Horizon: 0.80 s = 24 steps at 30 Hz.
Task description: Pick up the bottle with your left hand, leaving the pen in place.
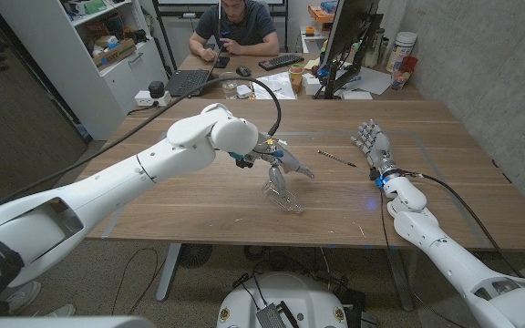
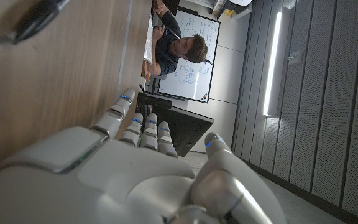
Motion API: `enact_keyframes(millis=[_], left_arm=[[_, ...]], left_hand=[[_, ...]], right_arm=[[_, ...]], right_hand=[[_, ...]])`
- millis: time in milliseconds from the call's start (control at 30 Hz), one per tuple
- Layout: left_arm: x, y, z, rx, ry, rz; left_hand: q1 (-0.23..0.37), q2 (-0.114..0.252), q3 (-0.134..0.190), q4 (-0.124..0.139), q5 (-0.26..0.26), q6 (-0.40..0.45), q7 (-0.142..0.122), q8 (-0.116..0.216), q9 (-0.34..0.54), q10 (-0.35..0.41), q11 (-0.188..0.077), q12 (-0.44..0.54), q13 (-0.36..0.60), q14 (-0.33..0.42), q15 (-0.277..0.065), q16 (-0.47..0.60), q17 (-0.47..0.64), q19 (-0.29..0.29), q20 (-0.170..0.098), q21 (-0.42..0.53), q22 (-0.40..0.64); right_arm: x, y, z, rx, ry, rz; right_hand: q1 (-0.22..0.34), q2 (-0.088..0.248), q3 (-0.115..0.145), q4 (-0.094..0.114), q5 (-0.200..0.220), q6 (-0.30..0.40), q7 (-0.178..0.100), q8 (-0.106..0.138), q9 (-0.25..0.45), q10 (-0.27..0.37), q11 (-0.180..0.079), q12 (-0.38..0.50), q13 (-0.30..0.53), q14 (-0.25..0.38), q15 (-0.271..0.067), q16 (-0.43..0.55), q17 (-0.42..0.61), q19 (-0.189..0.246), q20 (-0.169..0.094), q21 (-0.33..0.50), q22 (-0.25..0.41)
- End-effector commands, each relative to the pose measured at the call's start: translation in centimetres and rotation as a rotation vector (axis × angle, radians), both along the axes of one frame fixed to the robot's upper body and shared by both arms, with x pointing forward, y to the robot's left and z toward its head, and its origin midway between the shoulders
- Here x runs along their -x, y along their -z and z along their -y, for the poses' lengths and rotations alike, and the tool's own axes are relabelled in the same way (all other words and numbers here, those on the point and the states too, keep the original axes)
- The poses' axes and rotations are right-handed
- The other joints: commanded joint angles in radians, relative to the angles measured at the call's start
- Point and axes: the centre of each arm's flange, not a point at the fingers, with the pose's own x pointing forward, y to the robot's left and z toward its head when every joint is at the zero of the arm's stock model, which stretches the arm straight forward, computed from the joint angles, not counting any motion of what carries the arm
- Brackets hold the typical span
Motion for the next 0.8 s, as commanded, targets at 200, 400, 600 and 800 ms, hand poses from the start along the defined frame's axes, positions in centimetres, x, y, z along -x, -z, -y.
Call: enact_keyframes(millis=[200,400,600,800], left_arm=[[-0.7,1.6,0.4,-0.077,-0.032,0.0],[-0.9,2.3,0.7,-0.113,-0.038,0.022],[-1.0,3.3,0.9,-0.177,-0.061,0.084],[-1.3,3.7,0.9,-0.179,-0.06,0.067]], left_hand=[[0.014,0.004,-0.005,0.005,-0.011,-0.014,0.005,0.008,0.001,0.002,-0.007,0.003,0.004,-0.007,-0.005,0.0,0.002,-0.002,-0.01,-0.002,0.003],[0.018,0.009,-0.005,0.006,-0.014,-0.017,0.004,0.006,0.001,0.006,-0.016,0.005,0.004,-0.003,-0.007,0.002,0.002,-0.001,-0.013,-0.002,0.003],[0.024,0.018,-0.005,0.007,-0.019,-0.003,0.009,0.01,0.001,0.017,-0.023,0.01,0.004,0.004,-0.011,0.004,0.001,0.003,-0.015,0.0,0.003],[0.029,0.025,-0.006,0.009,-0.023,0.013,0.009,0.013,0.001,0.035,-0.031,0.017,0.004,0.017,-0.017,0.007,0.001,0.011,-0.016,0.003,0.003]], right_arm=[[-0.7,0.3,0.6,-0.017,0.001,-0.014],[-1.2,0.9,0.6,-0.02,-0.003,-0.021],[-1.2,1.0,1.1,-0.039,0.005,-0.023],[-1.2,0.9,1.1,-0.019,-0.003,-0.023]], right_hand=[[-0.005,0.0,0.007,0.006,0.012,0.007,0.0,0.002,0.005,0.007,0.0,0.003,0.003,0.007,0.001,0.005,-0.002,0.003,0.0,0.005,0.003],[-0.004,0.001,0.008,0.006,0.013,0.008,0.0,0.002,0.005,0.007,0.0,0.003,0.003,0.008,0.002,0.004,-0.003,0.003,0.0,0.005,0.003],[-0.002,0.003,0.01,0.005,0.013,0.007,-0.001,0.002,0.004,0.006,0.0,0.003,0.003,0.008,0.002,0.004,-0.004,0.003,0.001,0.005,0.003],[0.0,0.002,0.01,0.004,0.014,0.007,0.0,0.001,0.004,0.007,0.0,0.003,0.003,0.009,0.002,0.003,-0.005,0.004,0.001,0.006,0.003]])
